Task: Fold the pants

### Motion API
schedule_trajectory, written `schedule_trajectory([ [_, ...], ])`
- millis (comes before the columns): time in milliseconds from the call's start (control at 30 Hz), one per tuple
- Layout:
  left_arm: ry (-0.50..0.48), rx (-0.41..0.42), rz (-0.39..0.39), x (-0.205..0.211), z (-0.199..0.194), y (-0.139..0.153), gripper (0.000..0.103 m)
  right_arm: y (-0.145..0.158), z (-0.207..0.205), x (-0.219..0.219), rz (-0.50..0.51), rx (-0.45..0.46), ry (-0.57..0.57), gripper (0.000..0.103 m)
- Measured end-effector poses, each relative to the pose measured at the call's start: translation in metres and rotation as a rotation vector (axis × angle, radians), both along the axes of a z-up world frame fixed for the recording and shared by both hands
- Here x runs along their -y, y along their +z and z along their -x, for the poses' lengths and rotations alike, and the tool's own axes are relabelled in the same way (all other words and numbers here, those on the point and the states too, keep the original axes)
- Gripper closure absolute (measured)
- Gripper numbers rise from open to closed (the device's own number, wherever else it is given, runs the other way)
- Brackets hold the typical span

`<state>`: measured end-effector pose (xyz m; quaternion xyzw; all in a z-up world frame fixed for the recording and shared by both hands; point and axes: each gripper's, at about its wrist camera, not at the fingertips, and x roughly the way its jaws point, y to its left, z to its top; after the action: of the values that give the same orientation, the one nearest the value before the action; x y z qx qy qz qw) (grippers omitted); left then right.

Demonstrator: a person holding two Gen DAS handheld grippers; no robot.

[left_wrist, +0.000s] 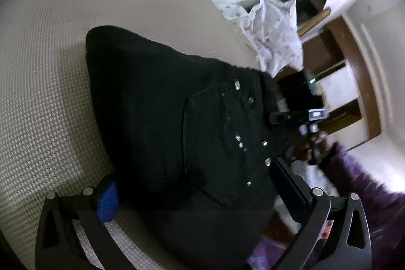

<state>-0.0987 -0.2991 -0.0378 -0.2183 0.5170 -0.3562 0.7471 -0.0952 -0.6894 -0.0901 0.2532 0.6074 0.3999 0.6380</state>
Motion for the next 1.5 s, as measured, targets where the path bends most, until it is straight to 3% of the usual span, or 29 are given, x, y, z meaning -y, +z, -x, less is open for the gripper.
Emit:
schedule_trajectory([
  [200,-0.042,0.107,-0.255,0.031,0.014,0.006,0.001,0.002,0.006,-0.004,0.015,0.067,-0.023,0.058],
  [333,-0.060,0.144,-0.351,0.042,0.019,0.005,0.001,0.001,0.004,-0.005,0.025,0.068,-0.021,0.062],
  [467,-0.066,0.176,-0.422,0.046,0.025,0.003,0.001,0.002,-0.003,-0.013,0.008,0.043,0.007,0.049],
  [533,-0.064,0.183,-0.437,0.047,0.026,0.002,0.001,0.004,-0.004,-0.019,0.003,0.042,0.016,0.039],
  [667,-0.064,0.187,-0.461,0.053,0.024,0.003,0.001,0.012,-0.001,-0.031,0.050,0.090,0.041,0.033],
  [767,-0.064,0.198,-0.476,0.056,0.025,0.003,0.001,0.019,0.004,-0.043,0.150,0.164,0.068,0.042],
  [800,-0.065,0.201,-0.479,0.057,0.024,0.003,0.001,0.020,0.006,-0.045,0.193,0.185,0.073,0.056],
  [900,-0.067,0.209,-0.489,0.057,0.024,0.004,0.001,0.020,0.009,-0.048,0.202,0.198,0.064,0.064],
  [1067,-0.063,0.217,-0.498,0.058,0.026,0.005,0.003,0.020,0.011,-0.047,0.169,0.195,0.031,0.067],
  [1200,-0.045,0.230,-0.520,0.057,0.030,0.009,0.013,0.019,0.013,-0.040,0.084,0.161,-0.016,0.069],
  [1367,-0.050,0.225,-0.524,0.056,0.029,0.010,0.013,0.011,0.012,-0.038,0.063,0.141,-0.019,0.070],
  [1500,-0.043,0.211,-0.515,0.054,0.027,0.008,0.013,0.006,0.010,-0.042,0.082,0.136,-0.009,0.056],
])
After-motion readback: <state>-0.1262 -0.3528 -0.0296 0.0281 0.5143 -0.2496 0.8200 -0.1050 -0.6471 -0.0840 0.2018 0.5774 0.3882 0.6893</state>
